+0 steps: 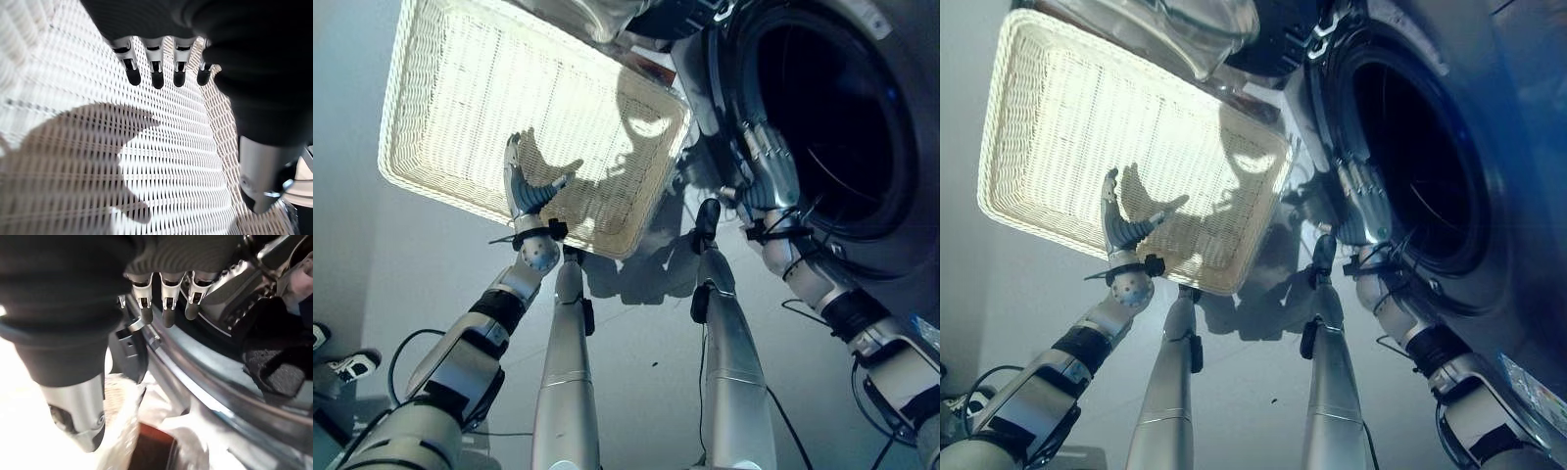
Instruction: Put the clothes into the washing machine.
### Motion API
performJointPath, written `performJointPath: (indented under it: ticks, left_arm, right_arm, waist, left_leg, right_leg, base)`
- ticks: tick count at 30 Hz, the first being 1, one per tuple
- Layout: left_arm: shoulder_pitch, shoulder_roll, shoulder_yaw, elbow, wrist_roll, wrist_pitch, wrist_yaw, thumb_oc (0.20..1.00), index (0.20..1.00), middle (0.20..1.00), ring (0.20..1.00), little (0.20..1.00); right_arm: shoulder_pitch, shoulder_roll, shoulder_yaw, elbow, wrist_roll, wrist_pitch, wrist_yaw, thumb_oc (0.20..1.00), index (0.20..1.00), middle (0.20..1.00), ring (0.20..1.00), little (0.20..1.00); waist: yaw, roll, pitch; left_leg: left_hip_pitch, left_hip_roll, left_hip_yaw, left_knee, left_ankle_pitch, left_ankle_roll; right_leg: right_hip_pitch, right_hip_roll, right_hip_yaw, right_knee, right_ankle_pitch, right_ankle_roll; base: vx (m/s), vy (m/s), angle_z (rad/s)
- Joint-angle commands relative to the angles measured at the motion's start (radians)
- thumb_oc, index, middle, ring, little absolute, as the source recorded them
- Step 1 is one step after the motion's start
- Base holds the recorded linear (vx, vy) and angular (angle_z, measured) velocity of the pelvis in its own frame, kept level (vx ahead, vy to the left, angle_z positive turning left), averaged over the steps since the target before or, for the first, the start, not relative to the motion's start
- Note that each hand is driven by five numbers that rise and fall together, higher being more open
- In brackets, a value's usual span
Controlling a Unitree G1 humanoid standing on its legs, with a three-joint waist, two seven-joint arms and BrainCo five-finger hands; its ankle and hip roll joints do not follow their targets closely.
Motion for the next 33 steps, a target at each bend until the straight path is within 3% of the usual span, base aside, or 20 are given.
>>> performJointPath:
  ticks: [1, 5, 8, 10, 12, 21, 24, 25, 28, 29, 33]
  left_arm:
    - [0.044, -0.029, 0.053, 0.003, 0.011, -0.014, -0.029, 1.0, 1.0, 1.0, 1.0, 1.0]
    - [0.152, -0.043, 0.062, 0.067, 0.009, -0.012, -0.141, 1.0, 1.0, 1.0, 1.0, 1.0]
    - [0.208, -0.051, 0.063, 0.09, -0.004, -0.021, -0.197, 1.0, 1.0, 1.0, 1.0, 1.0]
    - [0.303, -0.077, 0.059, 0.119, 0.022, -0.034, -0.261, 1.0, 1.0, 1.0, 1.0, 1.0]
    - [0.332, -0.082, 0.062, 0.129, 0.024, -0.038, -0.283, 1.0, 1.0, 1.0, 1.0, 1.0]
    - [0.553, -0.105, 0.118, 0.234, 0.058, -0.014, -0.492, 1.0, 1.0, 1.0, 1.0, 1.0]
    - [0.609, -0.116, 0.143, 0.278, 0.05, 0.042, -0.594, 1.0, 1.0, 1.0, 1.0, 1.0]
    - [0.631, -0.129, 0.163, 0.316, 0.053, 0.1, -0.651, 1.0, 1.0, 1.0, 1.0, 1.0]
    - [0.654, -0.144, 0.196, 0.379, 0.063, 0.218, -0.706, 1.0, 1.0, 1.0, 1.0, 1.0]
    - [0.663, -0.154, 0.223, 0.419, 0.071, 0.256, -0.727, 1.0, 1.0, 1.0, 1.0, 1.0]
    - [0.677, -0.165, 0.253, 0.463, 0.079, 0.289, -0.783, 1.0, 1.0, 1.0, 1.0, 1.0]
  right_arm:
    - [0.044, -0.013, 0.029, -0.081, -0.006, -0.092, 0.03, 1.0, 1.0, 1.0, 1.0, 1.0]
    - [0.123, 0.027, 0.055, -0.053, 0.032, -0.138, 0.081, 1.0, 1.0, 1.0, 1.0, 1.0]
    - [0.168, 0.032, 0.05, -0.04, 0.062, -0.14, 0.098, 1.0, 1.0, 1.0, 1.0, 1.0]
    - [0.269, 0.056, 0.018, -0.001, 0.109, -0.14, 0.132, 1.0, 1.0, 1.0, 1.0, 1.0]
    - [0.309, 0.069, -0.002, 0.025, 0.139, -0.143, 0.155, 1.0, 1.0, 1.0, 1.0, 1.0]
    - [0.543, 0.216, -0.148, 0.336, 0.36, -0.063, 0.354, 1.0, 1.0, 1.0, 1.0, 1.0]
    - [0.585, 0.266, -0.196, 0.493, 0.426, -0.033, 0.479, 1.0, 1.0, 1.0, 1.0, 1.0]
    - [0.6, 0.297, -0.228, 0.595, 0.457, 0.005, 0.552, 1.0, 1.0, 1.0, 1.0, 1.0]
    - [0.61, 0.329, -0.269, 0.698, 0.495, 0.059, 0.624, 1.0, 1.0, 1.0, 1.0, 1.0]
    - [0.613, 0.345, -0.302, 0.742, 0.522, 0.105, 0.653, 1.0, 1.0, 1.0, 1.0, 1.0]
    - [0.624, 0.359, -0.344, 0.818, 0.479, 0.14, 0.668, 1.0, 1.0, 1.0, 1.0, 1.0]
  waist:
    - [0.011, 0.01, -0.015]
    - [0.029, 0.014, -0.015]
    - [0.038, 0.018, -0.015]
    - [0.052, 0.019, -0.015]
    - [0.055, 0.018, -0.017]
    - [0.064, 0.025, -0.239]
    - [0.073, 0.025, -0.313]
    - [0.079, 0.026, -0.349]
    - [0.085, 0.026, -0.386]
    - [0.086, 0.025, -0.402]
    - [0.081, 0.024, -0.436]
  left_leg:
    - [0.059, -0.035, 0.042, 0.025, -0.026, 0.092]
    - [0.284, -0.004, 0.078, -0.045, -0.035, 0.077]
    - [0.382, -0.003, 0.089, -0.068, -0.039, 0.075]
    - [0.556, -0.001, 0.112, -0.113, -0.054, 0.072]
    - [0.611, -0.001, 0.119, -0.127, -0.056, 0.069]
    - [0.83, 0.02, 0.154, -0.229, -0.054, 0.061]
    - [0.879, 0.027, 0.164, -0.241, -0.059, 0.06]
    - [0.901, 0.029, 0.17, -0.246, -0.063, 0.061]
    - [0.926, 0.033, 0.182, -0.251, -0.07, 0.059]
    - [0.937, 0.034, 0.188, -0.251, -0.074, 0.059]
    - [0.956, 0.036, 0.201, -0.251, -0.088, 0.06]
  right_leg:
    - [0.088, 0.004, -0.023, 0.015, -0.018, 0.072]
    - [0.304, -0.033, -0.046, -0.039, -0.033, 0.085]
    - [0.405, -0.049, -0.055, -0.063, -0.038, 0.091]
    - [0.585, -0.067, -0.066, -0.101, -0.054, 0.099]
    - [0.646, -0.073, -0.072, -0.12, -0.055, 0.101]
    - [0.897, -0.064, -0.113, -0.226, -0.068, 0.097]
    - [0.956, -0.057, -0.124, -0.248, -0.075, 0.094]
    - [0.979, -0.055, -0.132, -0.257, -0.078, 0.092]
    - [1.015, -0.051, -0.142, -0.276, -0.081, 0.089]
    - [1.032, -0.049, -0.146, -0.287, -0.082, 0.087]
    - [1.05, -0.044, -0.141, -0.294, -0.09, 0.084]
  base:
    - [-0.07, -0.008, -0.05]
    - [-0.07, -0.013, -0.07]
    - [-0.01, 0.027, -0.06]
    - [0.08, 0.031, -0.04]
    - [0.07, 0.023, 0.05]
    - [0.14, 0.002, 0.11]
    - [0.21, -0.007, 0.05]
    - [0.18, -0.001, 0.09]
    - [0.13, 0.002, 0.07]
    - [0.08, 0.0, 0.0]
    - [0.07, 0.013, 0.02]
